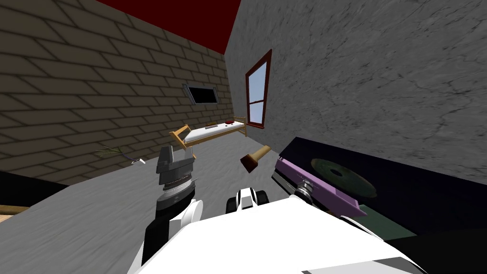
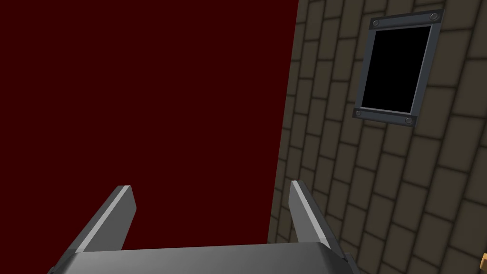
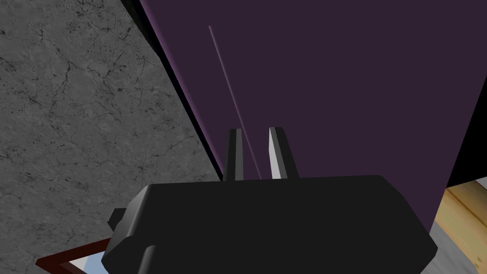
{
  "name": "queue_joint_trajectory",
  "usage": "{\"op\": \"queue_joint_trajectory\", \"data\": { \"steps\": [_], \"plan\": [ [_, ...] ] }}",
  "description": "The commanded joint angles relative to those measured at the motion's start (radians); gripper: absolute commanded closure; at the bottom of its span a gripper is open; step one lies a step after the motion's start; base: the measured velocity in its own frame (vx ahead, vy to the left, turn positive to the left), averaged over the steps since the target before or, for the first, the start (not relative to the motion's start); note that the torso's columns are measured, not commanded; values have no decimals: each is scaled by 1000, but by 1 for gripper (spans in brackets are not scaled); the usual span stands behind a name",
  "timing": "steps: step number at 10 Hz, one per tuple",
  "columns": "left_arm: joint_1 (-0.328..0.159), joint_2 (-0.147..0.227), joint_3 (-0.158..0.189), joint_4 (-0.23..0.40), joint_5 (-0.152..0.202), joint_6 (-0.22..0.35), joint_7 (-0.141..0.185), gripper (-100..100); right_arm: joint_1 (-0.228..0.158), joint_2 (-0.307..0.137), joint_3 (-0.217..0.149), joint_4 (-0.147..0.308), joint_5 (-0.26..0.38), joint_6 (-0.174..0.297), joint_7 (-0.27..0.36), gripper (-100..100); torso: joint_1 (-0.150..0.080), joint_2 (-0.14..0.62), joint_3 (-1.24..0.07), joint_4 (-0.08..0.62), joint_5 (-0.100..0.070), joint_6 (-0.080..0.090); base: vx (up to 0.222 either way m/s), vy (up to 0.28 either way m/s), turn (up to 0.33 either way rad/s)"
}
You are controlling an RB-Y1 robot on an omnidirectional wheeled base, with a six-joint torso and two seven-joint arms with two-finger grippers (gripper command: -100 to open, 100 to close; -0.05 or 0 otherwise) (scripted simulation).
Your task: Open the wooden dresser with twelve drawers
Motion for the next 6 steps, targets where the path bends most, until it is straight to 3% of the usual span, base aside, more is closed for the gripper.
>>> {"op": "queue_joint_trajectory", "data": {
  "steps": [1,6],
  "plan": [
    [0,0,0,0,0,0,0,0,-7,-6,1,6,3,-3,-6,100,1,0,-1,0,1,1,-51,82,2],
    [0,0,0,0,0,0,0,0,-11,-21,0,-13,12,0,4,100,-1,1,0,0,1,1,-73,153,-30]
  ]
}}
